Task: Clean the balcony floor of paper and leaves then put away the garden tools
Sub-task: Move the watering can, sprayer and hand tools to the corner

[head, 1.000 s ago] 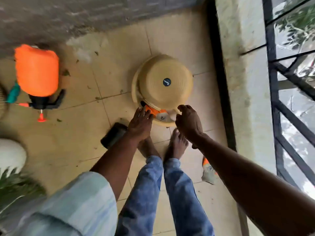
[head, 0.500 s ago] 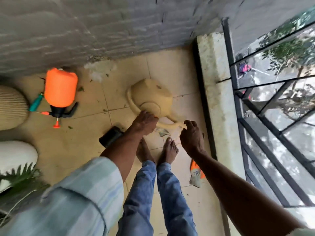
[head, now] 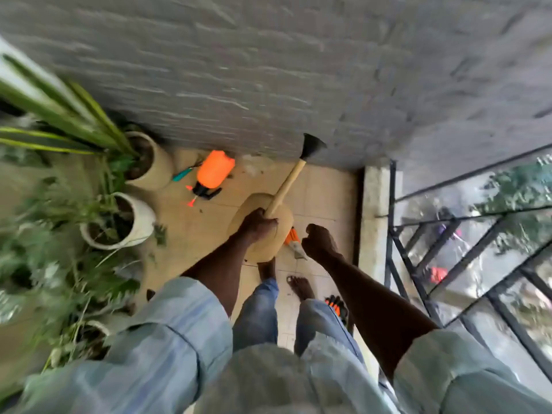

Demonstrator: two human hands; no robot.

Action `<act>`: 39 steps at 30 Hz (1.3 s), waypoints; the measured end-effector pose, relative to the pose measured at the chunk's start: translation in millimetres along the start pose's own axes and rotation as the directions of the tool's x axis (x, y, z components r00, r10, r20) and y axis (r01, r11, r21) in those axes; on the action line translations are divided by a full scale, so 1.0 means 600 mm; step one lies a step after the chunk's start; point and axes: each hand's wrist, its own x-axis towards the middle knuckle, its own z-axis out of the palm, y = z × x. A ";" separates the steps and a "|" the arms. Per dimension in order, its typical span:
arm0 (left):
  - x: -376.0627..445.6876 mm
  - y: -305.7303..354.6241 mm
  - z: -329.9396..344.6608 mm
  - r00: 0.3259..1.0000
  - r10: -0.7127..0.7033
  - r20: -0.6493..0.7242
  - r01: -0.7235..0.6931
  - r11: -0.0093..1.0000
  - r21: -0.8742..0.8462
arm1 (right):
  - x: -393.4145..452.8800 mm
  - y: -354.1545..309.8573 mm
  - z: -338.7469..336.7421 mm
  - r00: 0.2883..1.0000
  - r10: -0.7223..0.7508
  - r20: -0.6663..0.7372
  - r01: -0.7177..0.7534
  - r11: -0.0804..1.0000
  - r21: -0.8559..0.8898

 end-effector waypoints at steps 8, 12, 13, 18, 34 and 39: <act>-0.258 -0.194 0.022 0.850 -0.421 -0.317 0.162 0.781 -0.603 | -0.137 -0.079 0.052 0.912 -0.338 0.231 0.403 0.840 -0.363; -0.354 -0.279 0.077 0.726 -0.622 -0.294 0.174 0.580 -0.796 | -0.192 -0.095 0.099 0.848 -0.392 0.355 0.526 0.706 -0.475; -0.382 -0.309 0.096 0.689 -0.672 -0.270 0.143 0.491 -0.859 | -0.212 -0.102 0.120 0.817 -0.412 0.403 0.574 0.648 -0.501; -0.482 -0.460 0.213 0.503 -0.858 -0.101 -0.051 0.087 -0.995 | -0.315 -0.138 0.243 0.607 -0.479 0.634 0.782 0.216 -0.585; -0.946 -0.819 0.543 0.189 -0.850 0.492 -0.669 -0.478 -0.569 | -0.866 -0.048 0.817 0.113 -0.206 0.972 0.833 -0.514 -0.206; -1.042 -0.927 0.636 0.201 -0.768 0.608 -0.764 -0.512 -0.394 | -1.012 0.010 0.948 -0.007 -0.063 0.998 0.804 -0.594 -0.032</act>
